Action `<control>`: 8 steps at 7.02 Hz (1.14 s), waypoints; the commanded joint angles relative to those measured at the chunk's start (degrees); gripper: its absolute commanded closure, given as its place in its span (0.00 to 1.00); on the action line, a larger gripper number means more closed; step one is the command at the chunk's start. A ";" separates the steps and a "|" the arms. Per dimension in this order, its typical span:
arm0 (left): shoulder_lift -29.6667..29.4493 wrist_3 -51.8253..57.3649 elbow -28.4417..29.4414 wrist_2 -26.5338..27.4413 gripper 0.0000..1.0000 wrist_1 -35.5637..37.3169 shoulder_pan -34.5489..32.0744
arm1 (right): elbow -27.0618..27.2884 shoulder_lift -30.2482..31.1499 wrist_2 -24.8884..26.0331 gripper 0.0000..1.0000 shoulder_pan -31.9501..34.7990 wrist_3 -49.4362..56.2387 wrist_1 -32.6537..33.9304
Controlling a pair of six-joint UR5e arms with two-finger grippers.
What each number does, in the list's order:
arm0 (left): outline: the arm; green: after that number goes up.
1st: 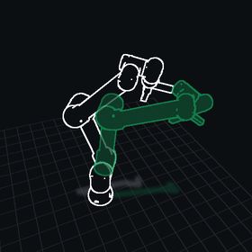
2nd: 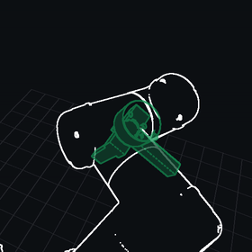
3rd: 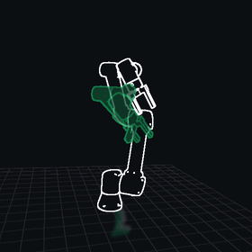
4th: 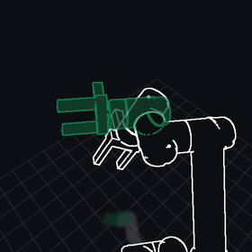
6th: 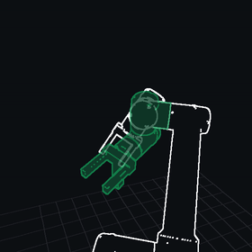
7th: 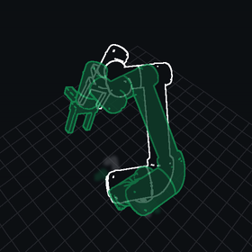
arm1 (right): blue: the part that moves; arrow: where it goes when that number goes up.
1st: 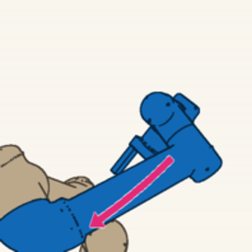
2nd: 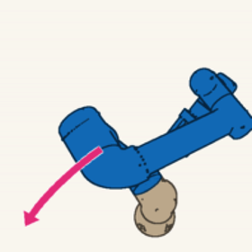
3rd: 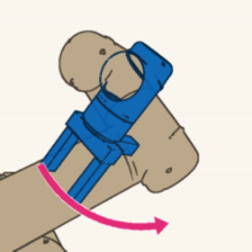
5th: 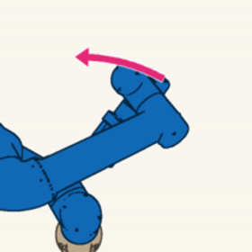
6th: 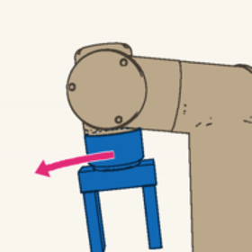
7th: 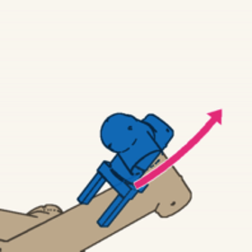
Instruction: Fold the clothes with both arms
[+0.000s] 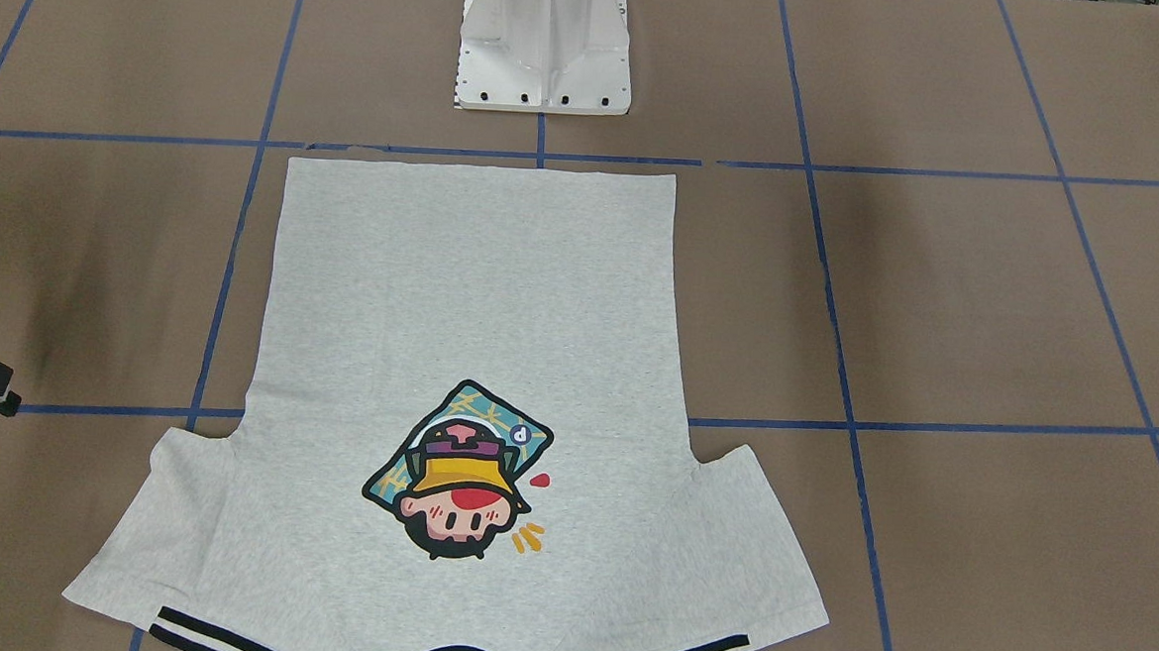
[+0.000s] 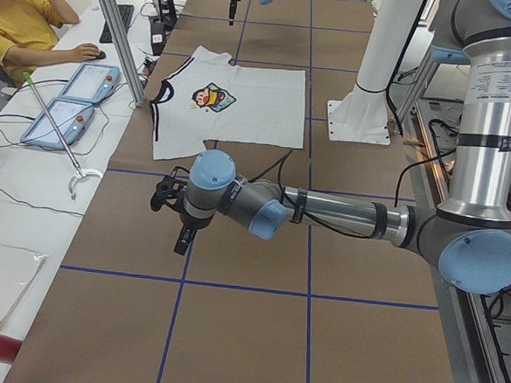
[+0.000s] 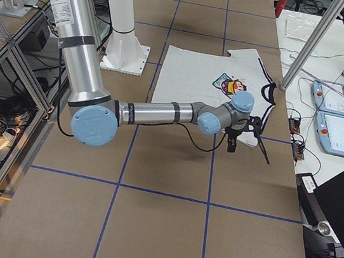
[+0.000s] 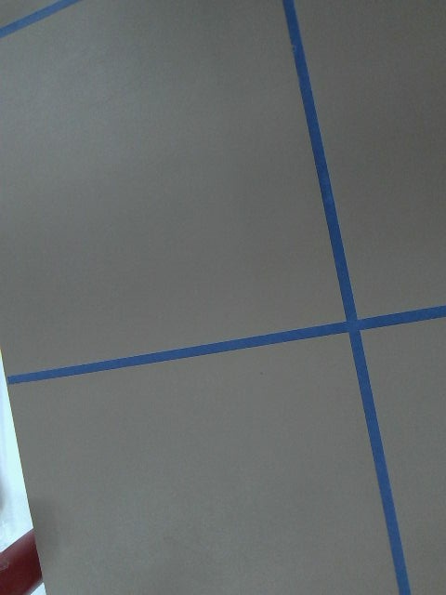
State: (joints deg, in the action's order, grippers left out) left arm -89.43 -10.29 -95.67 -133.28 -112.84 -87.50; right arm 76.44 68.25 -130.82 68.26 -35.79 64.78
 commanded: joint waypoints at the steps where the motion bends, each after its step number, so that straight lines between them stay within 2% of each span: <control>1: -0.04 0.27 0.48 0.39 0.00 0.08 0.05 | -7.25 -7.85 5.54 0.01 -3.03 -5.05 -4.01; 2: 0.04 0.45 0.57 0.48 0.00 -0.01 0.05 | -9.88 -9.09 8.54 0.02 -4.70 -9.60 -9.00; 3: 0.13 0.36 0.57 0.48 0.00 -0.01 0.05 | -10.95 -9.53 9.96 0.02 -5.59 -12.52 -11.32; 4: 0.13 0.54 0.65 0.48 0.00 -0.01 0.05 | -12.00 -9.62 11.28 0.04 -5.77 -12.99 -11.34; 6: 0.13 0.63 1.10 0.65 0.00 0.08 0.05 | -18.65 -13.29 11.46 0.06 -5.86 -13.43 -11.34; 7: 0.04 0.63 1.10 0.65 0.00 -0.01 0.05 | -20.17 -14.53 12.16 0.08 -5.86 -14.47 -11.34; 8: 0.04 0.71 1.10 0.65 0.00 -0.01 0.05 | -22.80 -16.29 14.43 0.08 -5.95 -15.70 -11.34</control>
State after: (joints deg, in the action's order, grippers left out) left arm -89.35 -9.65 -94.60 -132.63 -112.83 -87.45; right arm 56.77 54.08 -118.43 62.39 -50.15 53.46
